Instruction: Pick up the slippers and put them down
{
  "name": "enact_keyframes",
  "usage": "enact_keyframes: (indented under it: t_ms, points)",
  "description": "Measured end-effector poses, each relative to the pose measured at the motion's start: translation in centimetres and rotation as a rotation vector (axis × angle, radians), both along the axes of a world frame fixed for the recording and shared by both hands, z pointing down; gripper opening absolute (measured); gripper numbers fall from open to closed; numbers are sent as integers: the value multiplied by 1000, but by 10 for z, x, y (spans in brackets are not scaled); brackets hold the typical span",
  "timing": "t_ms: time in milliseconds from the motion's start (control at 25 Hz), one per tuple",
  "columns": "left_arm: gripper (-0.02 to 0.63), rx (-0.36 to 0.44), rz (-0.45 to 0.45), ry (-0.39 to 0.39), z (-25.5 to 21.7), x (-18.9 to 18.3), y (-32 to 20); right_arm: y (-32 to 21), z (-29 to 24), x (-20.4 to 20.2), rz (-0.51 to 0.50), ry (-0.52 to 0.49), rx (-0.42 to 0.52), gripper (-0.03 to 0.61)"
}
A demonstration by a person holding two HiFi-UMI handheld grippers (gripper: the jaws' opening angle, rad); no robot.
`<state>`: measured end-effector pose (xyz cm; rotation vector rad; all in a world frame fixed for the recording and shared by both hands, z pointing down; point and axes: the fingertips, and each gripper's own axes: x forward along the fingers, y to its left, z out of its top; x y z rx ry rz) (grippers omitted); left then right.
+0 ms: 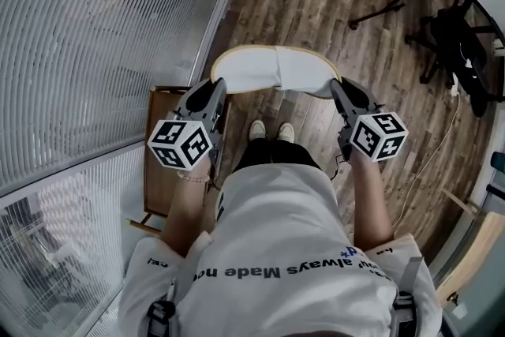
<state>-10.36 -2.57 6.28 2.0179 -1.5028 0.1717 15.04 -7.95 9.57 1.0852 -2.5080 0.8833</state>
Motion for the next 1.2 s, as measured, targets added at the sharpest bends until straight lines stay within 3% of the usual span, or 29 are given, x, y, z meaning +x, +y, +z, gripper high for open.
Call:
enact_keyframes:
  t_ms: [240,680,1000,1200]
  points:
    - [61,-16,16,1,18,-24,1,6,16,-23,8,14,-14,43]
    - [61,-94,56,27,65,-20,-22,-6,57,-16,56,70,-83,43]
    - [61,-206,59,21,132,-6,-35,-10,122,-1,64,93,-181,43]
    - [60,-235,37,17,194,2,-32,-4,186,5,67,103,-224,43]
